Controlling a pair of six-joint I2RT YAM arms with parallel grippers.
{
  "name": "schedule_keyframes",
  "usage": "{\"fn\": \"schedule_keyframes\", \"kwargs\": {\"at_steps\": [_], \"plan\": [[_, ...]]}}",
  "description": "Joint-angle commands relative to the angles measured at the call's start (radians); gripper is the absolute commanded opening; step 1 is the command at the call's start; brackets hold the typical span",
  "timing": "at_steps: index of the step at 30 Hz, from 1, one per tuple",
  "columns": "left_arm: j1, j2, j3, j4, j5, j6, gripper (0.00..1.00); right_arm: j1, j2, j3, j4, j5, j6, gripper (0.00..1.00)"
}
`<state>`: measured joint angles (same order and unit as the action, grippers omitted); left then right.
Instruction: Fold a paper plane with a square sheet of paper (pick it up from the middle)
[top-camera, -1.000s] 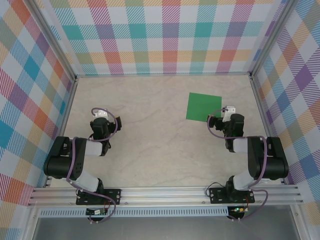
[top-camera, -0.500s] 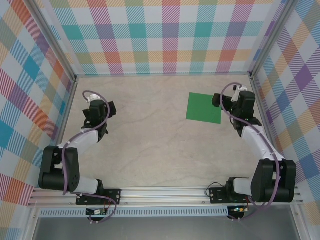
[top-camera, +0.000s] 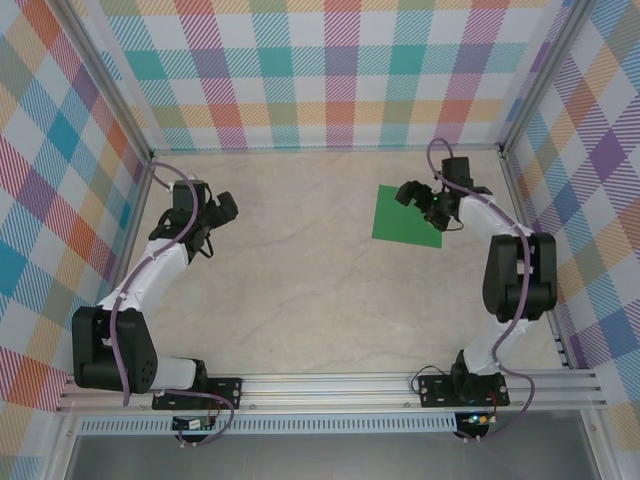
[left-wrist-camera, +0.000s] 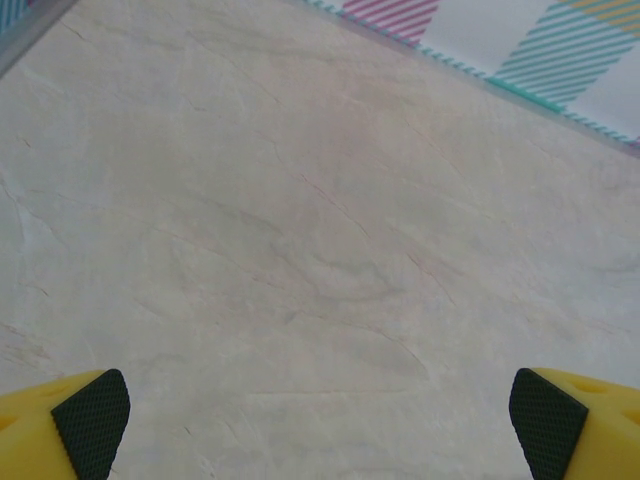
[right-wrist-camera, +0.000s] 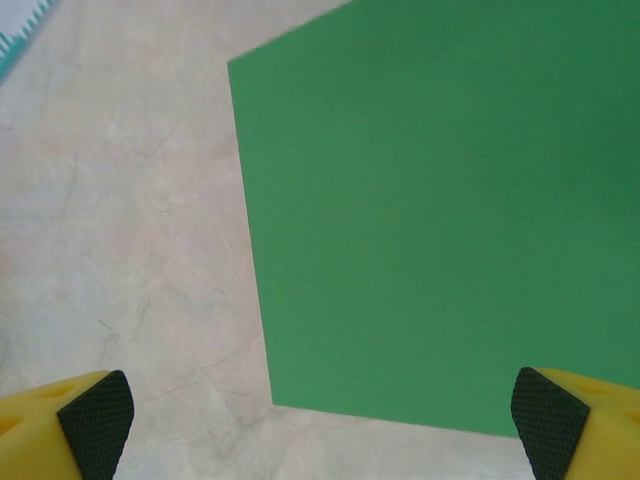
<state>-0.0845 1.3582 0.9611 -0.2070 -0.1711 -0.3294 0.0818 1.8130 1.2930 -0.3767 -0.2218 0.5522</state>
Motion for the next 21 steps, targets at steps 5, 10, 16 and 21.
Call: {"fn": "schedule_keyframes", "kwargs": {"at_steps": [5, 10, 16, 21], "plan": [[-0.008, -0.02, -0.006, -0.106, 0.096, -0.081, 1.0, 0.08, 0.214, 0.236, -0.136, 0.017, 0.058, 0.98], [-0.008, 0.017, 0.013, -0.135, 0.141, -0.092, 1.0, 0.108, 0.326, 0.34, -0.203, 0.023, 0.079, 0.97], [-0.009, 0.056, 0.011, -0.116, 0.191, -0.118, 1.0, 0.135, 0.36, 0.335, -0.244, 0.029, 0.084, 0.97], [-0.017, 0.086, 0.011, -0.1, 0.217, -0.121, 1.0, 0.178, 0.324, 0.228, -0.265, 0.016, 0.084, 0.97]]}}
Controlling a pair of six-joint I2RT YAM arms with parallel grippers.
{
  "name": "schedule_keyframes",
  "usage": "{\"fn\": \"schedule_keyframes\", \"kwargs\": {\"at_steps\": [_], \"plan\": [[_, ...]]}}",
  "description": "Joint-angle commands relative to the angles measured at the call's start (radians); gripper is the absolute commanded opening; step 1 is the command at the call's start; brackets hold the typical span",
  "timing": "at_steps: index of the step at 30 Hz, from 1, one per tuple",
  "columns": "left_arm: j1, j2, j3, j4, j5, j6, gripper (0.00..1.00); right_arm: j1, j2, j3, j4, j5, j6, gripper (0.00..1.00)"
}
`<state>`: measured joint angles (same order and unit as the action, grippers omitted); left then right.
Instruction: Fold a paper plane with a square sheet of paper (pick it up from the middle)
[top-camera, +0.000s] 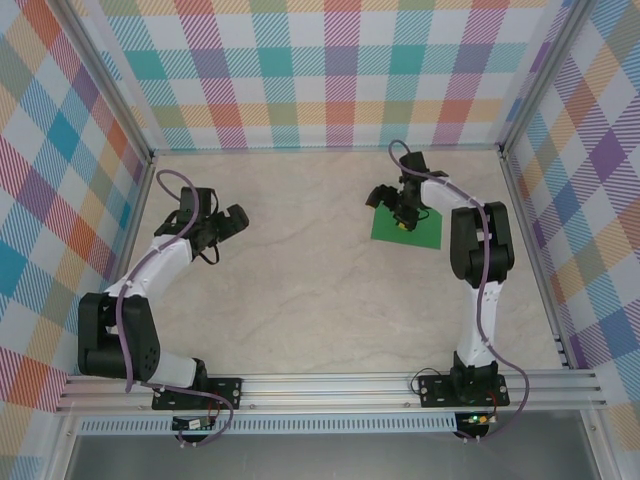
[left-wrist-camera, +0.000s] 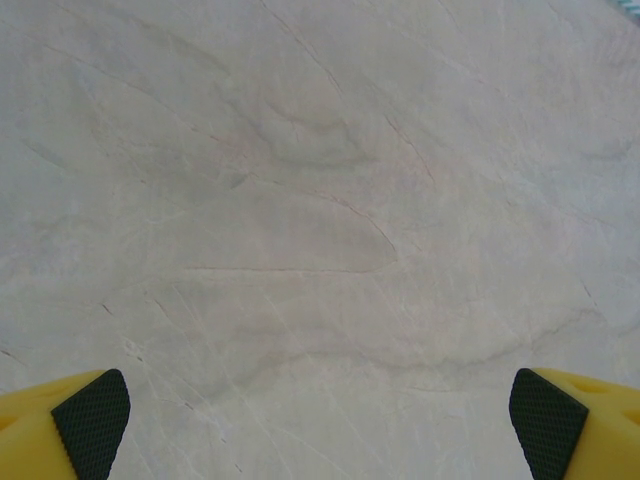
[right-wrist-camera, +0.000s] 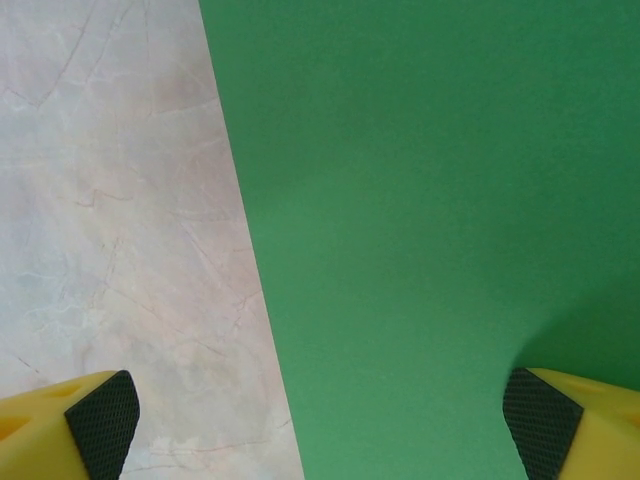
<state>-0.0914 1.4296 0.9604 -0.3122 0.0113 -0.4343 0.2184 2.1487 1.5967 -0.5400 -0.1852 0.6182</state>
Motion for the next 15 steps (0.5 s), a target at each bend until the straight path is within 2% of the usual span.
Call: {"fn": "schedule_keyframes", "kwargs": {"at_steps": [1, 8, 13, 15], "plan": [[-0.013, 0.019, 0.01, 0.009, 0.036, -0.018, 1.0, 0.057, -0.03, -0.116, -0.1, -0.03, 0.019, 0.97], [-0.032, 0.055, -0.014, 0.074, 0.044, -0.039, 1.0, 0.212, -0.213, -0.412, -0.087, -0.034, 0.051, 0.97], [-0.054, 0.103, -0.013, 0.119, 0.043, -0.067, 1.0, 0.36, -0.359, -0.647, -0.066, -0.008, 0.178, 0.96], [-0.066, 0.116, -0.014, 0.135, 0.043, -0.08, 1.0, 0.392, -0.398, -0.684, -0.072, 0.007, 0.219, 0.94]]}}
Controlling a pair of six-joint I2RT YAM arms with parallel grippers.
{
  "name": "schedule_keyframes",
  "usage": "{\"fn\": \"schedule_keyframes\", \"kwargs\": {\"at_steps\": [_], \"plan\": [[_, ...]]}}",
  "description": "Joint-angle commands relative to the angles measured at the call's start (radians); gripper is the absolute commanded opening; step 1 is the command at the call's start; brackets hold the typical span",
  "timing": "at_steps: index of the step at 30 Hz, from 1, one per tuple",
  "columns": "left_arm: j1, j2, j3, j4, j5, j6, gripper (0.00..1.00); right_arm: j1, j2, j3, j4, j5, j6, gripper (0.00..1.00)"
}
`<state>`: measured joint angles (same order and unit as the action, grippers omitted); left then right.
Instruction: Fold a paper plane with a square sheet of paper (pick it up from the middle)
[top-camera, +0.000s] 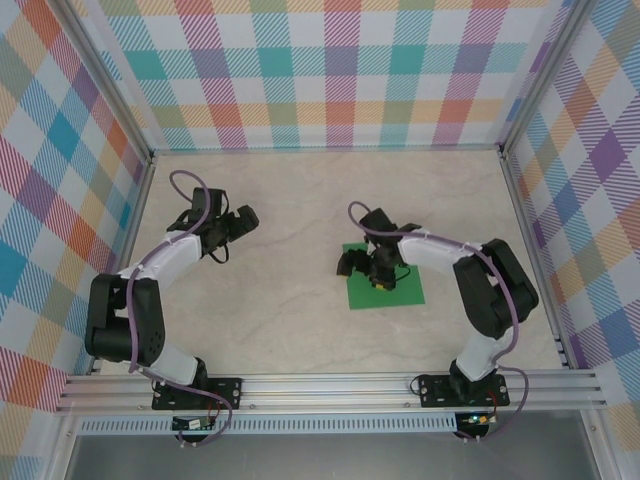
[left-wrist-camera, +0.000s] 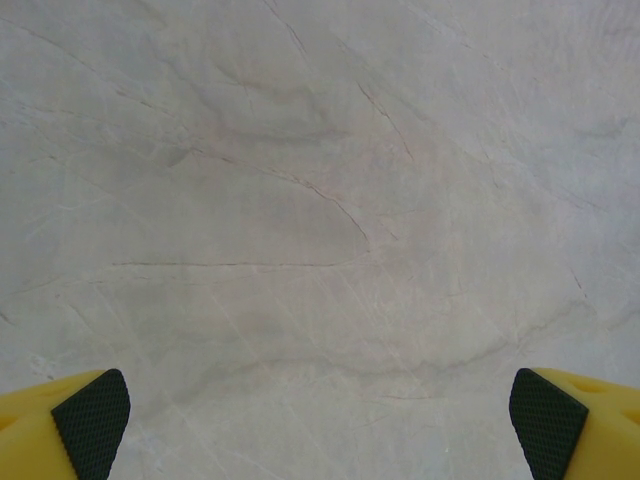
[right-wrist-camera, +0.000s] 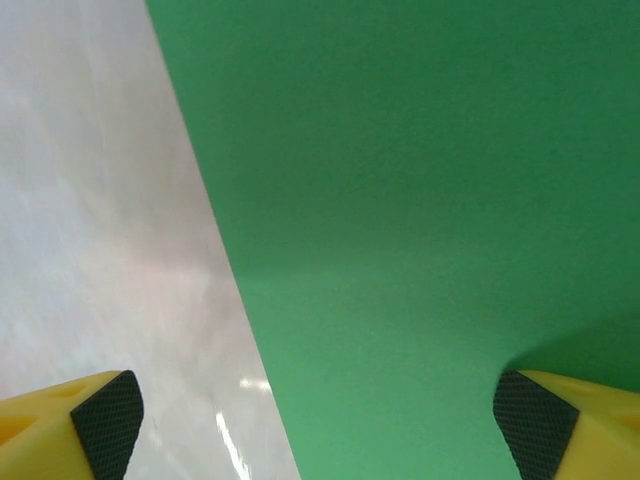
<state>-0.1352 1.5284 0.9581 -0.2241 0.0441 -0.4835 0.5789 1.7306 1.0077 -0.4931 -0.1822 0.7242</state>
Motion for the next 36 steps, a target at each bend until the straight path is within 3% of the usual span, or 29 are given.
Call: {"fn": "schedule_keyframes", "kwargs": {"at_steps": [1, 7, 11, 16, 36], "plan": [[-0.029, 0.023, -0.013, 0.053, 0.006, -0.037, 1.0, 0.037, 0.001, -0.085, -0.14, 0.013, 0.114, 0.93], [-0.059, 0.036, -0.004, 0.056, 0.01, -0.071, 1.0, 0.036, -0.124, 0.137, -0.327, 0.208, -0.03, 1.0], [-0.07, 0.026, -0.023, 0.075, 0.039, -0.1, 1.0, 0.024, -0.068, 0.186, -0.375, 0.272, -0.22, 1.0], [-0.073, 0.01, -0.053, 0.088, 0.046, -0.114, 1.0, 0.018, -0.012, 0.168, -0.359, 0.227, -0.365, 1.0], [-0.076, 0.018, -0.069, 0.077, 0.042, -0.116, 1.0, -0.031, 0.184, 0.139, -0.329, 0.24, -0.306, 0.93]]}}
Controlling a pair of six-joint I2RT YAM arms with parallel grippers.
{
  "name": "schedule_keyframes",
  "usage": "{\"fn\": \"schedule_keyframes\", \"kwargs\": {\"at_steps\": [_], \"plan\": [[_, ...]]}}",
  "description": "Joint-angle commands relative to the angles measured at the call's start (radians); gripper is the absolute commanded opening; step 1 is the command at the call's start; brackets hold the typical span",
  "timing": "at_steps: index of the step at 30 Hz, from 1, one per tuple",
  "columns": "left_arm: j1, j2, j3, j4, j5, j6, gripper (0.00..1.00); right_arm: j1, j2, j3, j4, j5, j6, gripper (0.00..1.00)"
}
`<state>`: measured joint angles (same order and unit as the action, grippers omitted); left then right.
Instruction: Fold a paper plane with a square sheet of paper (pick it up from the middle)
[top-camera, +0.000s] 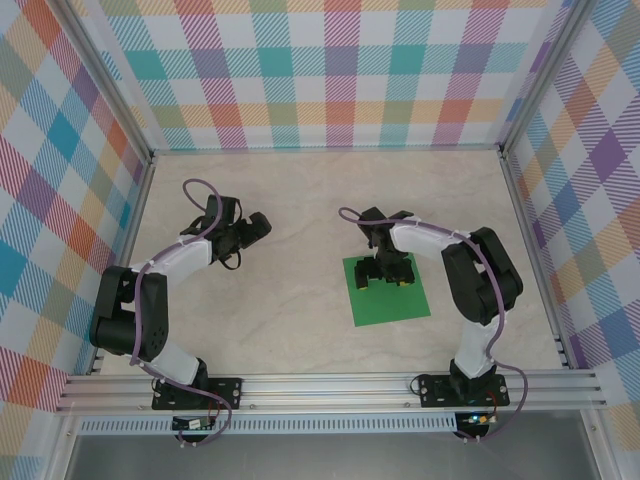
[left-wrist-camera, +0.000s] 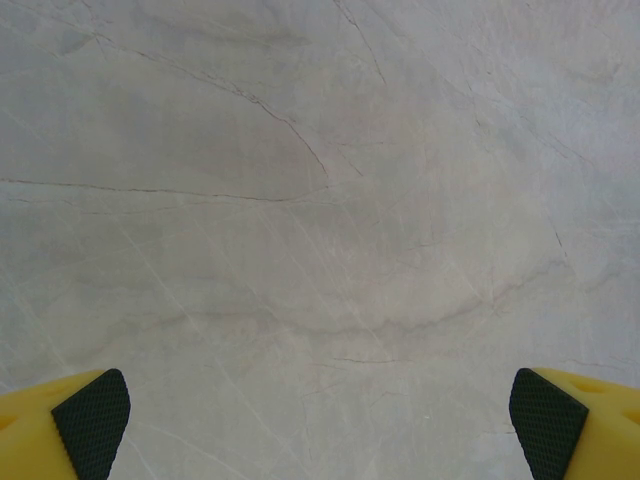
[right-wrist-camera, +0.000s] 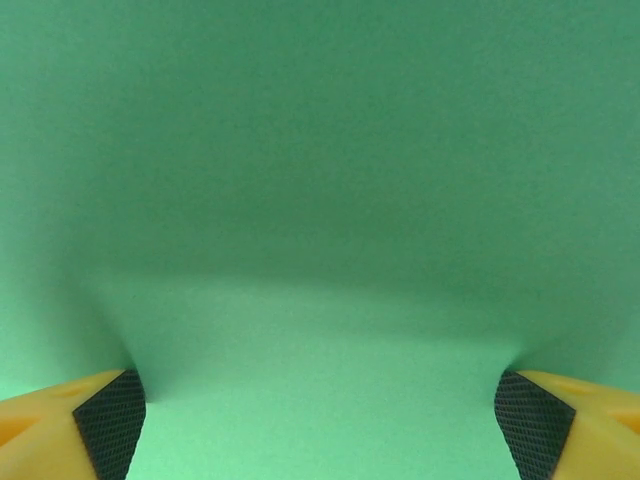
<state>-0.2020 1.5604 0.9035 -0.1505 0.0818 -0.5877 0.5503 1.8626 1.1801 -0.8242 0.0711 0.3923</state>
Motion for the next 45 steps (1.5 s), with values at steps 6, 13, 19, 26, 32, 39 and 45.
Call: {"fn": "schedule_keyframes", "kwargs": {"at_steps": [6, 13, 19, 26, 32, 39, 45], "plan": [[-0.008, -0.013, -0.017, 0.015, 0.024, -0.01, 1.0, -0.003, 0.087, -0.053, 0.038, -0.049, 0.048, 0.87], [-0.008, -0.013, -0.021, 0.011, 0.021, -0.012, 1.0, -0.007, 0.095, -0.075, 0.07, -0.044, 0.048, 0.81], [-0.008, -0.011, -0.02, 0.006, 0.015, -0.012, 1.0, -0.016, 0.061, -0.078, 0.071, -0.027, 0.046, 0.74], [-0.008, -0.005, -0.017, 0.005, 0.015, -0.01, 1.0, -0.023, 0.024, -0.079, 0.07, -0.01, 0.044, 0.66], [-0.01, -0.004, -0.022, 0.003, 0.018, -0.011, 1.0, -0.024, -0.08, -0.032, -0.001, 0.013, 0.046, 0.82], [-0.01, 0.011, -0.021, 0.015, 0.026, -0.02, 1.0, -0.017, -0.06, -0.052, 0.011, -0.016, 0.027, 1.0], [-0.013, 0.02, -0.011, 0.008, 0.027, -0.02, 1.0, -0.005, 0.033, -0.065, 0.022, 0.005, 0.045, 1.0]]}}
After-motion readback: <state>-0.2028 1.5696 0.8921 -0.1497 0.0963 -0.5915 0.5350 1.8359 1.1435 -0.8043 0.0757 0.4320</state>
